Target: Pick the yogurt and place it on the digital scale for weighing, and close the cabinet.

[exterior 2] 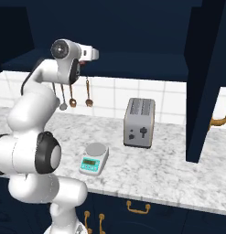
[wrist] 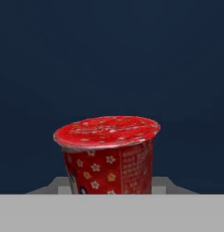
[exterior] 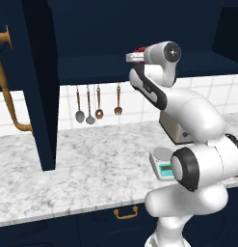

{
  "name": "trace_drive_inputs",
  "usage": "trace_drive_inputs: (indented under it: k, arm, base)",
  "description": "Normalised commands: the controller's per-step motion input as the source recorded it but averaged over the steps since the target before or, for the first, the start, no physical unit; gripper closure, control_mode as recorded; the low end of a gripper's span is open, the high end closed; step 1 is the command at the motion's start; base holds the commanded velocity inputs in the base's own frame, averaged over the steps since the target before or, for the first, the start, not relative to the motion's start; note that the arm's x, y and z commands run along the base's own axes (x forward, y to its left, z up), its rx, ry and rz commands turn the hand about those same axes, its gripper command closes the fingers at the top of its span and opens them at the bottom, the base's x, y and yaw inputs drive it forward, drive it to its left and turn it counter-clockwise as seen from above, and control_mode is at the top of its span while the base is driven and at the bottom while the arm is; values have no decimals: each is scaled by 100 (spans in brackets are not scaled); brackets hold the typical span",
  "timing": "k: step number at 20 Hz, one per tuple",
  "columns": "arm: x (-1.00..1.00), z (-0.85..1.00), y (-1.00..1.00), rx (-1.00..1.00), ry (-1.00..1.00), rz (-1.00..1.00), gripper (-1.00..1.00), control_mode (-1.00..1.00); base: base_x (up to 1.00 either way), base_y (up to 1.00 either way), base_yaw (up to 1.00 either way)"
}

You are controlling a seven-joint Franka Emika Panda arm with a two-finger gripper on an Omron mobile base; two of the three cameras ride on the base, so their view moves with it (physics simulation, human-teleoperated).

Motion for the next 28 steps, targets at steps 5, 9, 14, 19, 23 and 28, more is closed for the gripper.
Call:
trace_drive_inputs:
  k: [5,9,14,19,23,28]
  arm:
    - [-93,8,-23,4,-11,0,100,-100]
    - [-100,5,-24,7,-9,0,100,-100]
    - [-100,2,-26,5,-5,0,100,-100]
    - [-100,27,-47,0,1,1,100,-100]
    - [-100,2,-73,0,13,9,100,-100]
    - [-82,-85,-23,0,12,46,100,-100]
  base:
    - [0,0,0]
    - [0,0,0]
    - [0,0,0]
    - [0,0,0]
    - [0,0,0]
    - [0,0,0]
